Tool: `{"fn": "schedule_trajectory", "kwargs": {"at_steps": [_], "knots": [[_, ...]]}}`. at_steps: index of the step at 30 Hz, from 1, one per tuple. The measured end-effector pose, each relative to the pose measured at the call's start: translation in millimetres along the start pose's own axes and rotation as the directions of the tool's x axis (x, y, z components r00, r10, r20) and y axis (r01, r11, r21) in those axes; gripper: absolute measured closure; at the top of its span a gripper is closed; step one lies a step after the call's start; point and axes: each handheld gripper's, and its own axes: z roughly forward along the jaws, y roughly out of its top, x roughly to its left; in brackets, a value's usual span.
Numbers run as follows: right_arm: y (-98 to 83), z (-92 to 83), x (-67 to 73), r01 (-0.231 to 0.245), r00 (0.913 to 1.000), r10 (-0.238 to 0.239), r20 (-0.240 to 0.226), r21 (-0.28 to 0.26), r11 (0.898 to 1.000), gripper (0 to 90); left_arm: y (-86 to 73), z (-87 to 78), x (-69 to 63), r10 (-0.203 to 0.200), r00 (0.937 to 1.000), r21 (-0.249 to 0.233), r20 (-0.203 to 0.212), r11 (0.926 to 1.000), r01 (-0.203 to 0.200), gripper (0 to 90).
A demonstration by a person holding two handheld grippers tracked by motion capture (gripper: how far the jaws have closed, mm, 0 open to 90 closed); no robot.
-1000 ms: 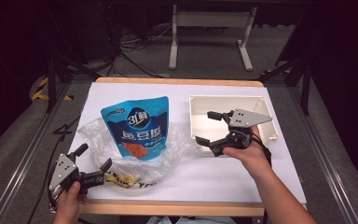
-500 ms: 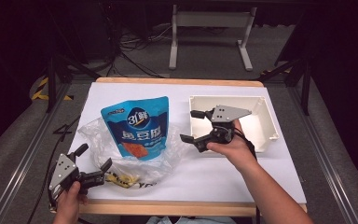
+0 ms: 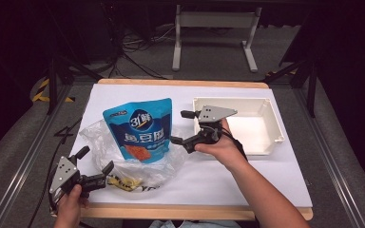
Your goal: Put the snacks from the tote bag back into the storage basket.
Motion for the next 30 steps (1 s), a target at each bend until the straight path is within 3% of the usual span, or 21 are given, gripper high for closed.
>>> {"fn": "schedule_trajectory", "kwargs": {"at_steps": [4,18,25,30], "knots": [[-3.7,11.4,-2.1,-0.013,0.9999,0.013,-0.002,-0.012,1.0,5.8,-0.1,0.1,0.0,0.0,1.0,-0.003,-0.001,1.0,0.0,0.2],[-19.2,50.7,6.1,-0.014,0.9958,0.011,-0.091,-0.028,1.0,6.6,0.2,-0.7,0.8,0.001,1.0,-0.002,-0.004,1.0,-0.001,0.2],[-32.2,65.4,8.4,-0.013,0.995,0.013,-0.099,0.004,1.0,6.5,0.1,-1.0,1.4,0.002,1.0,0.001,-0.003,1.0,-0.002,0.2],[-40.8,73.1,9.3,-0.018,0.995,0.017,-0.098,-0.004,1.0,6.5,0.0,-1.0,1.7,-0.001,1.0,0.003,-0.004,1.0,0.001,0.2]]}}
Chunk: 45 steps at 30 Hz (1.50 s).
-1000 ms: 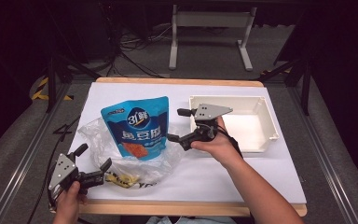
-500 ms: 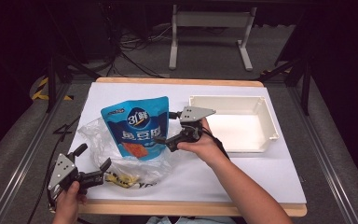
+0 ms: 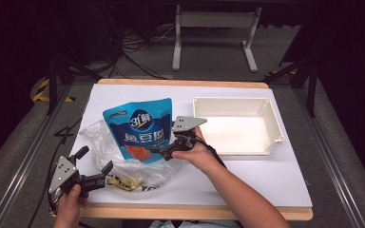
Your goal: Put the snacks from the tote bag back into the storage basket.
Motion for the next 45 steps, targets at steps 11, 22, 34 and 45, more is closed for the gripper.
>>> {"fn": "schedule_trajectory", "kwargs": {"at_steps": [11,22,34,45], "knots": [[-12.4,11.5,-2.0,0.005,0.9999,-0.005,-0.014,0.004,1.0,6.5,-0.3,0.3,0.2,-0.004,1.0,-0.004,0.0,1.0,0.004,0.2],[-20.9,21.0,-0.4,0.016,0.9992,-0.015,-0.038,0.023,1.0,7.5,-0.3,0.5,0.2,-0.005,1.0,-0.002,-0.001,1.0,0.005,0.2],[-21.1,19.2,-2.2,0.068,0.9967,-0.065,-0.047,0.062,0.996,36.1,-0.4,0.7,0.0,-0.003,1.0,-0.002,-0.001,1.0,0.003,0.2],[-18.7,15.3,0.6,0.104,0.9929,-0.099,-0.066,0.081,0.991,48.6,-0.5,0.8,0.0,-0.004,1.0,-0.001,-0.001,1.0,0.004,0.2]]}}
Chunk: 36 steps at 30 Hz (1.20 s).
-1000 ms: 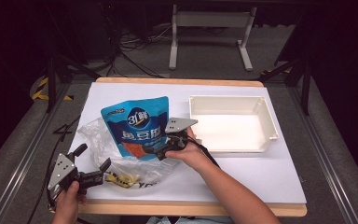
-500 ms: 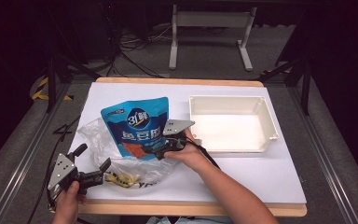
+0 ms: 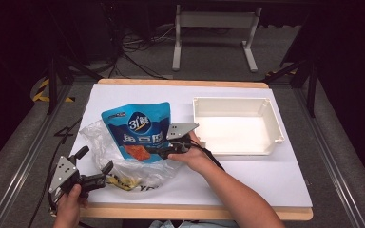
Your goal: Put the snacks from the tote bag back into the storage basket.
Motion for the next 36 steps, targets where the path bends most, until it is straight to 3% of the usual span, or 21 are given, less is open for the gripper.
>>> {"fn": "schedule_trajectory", "kwargs": {"at_steps": [9,32,36], "knots": [[7.9,-0.5,4.3,0.057,0.9981,-0.057,0.024,0.009,0.998,50.4,-0.4,0.0,0.8,-0.006,1.0,-0.002,0.0,1.0,0.006,0.2],[63.8,-26.0,6.2,0.056,0.9983,-0.054,0.022,-0.077,0.995,50.9,-0.3,-0.2,0.7,-0.008,1.0,-0.004,0.0,1.0,0.008,0.2],[73.2,-31.1,5.5,0.037,0.9993,-0.036,0.013,-0.095,0.995,50.8,-0.1,-0.3,0.8,-0.006,1.0,-0.005,0.0,1.0,0.006,0.2]]}}
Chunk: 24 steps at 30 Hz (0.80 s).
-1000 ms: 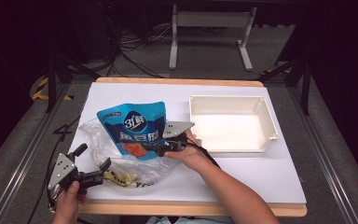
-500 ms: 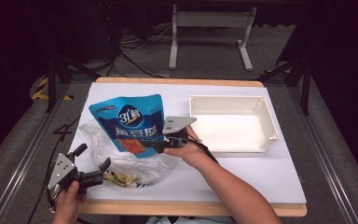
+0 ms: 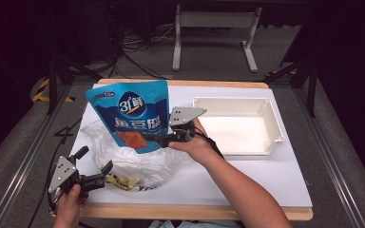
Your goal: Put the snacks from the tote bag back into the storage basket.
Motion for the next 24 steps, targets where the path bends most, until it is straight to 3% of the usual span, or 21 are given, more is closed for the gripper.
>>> {"fn": "schedule_trajectory", "kwargs": {"at_steps": [24], "knots": [[32.5,-26.2,-9.2,0.023,0.9996,-0.023,0.02,-0.038,0.999,50.8,-0.3,0.0,0.0,-0.002,1.0,0.001,-0.002,1.0,0.002,0.2]]}}
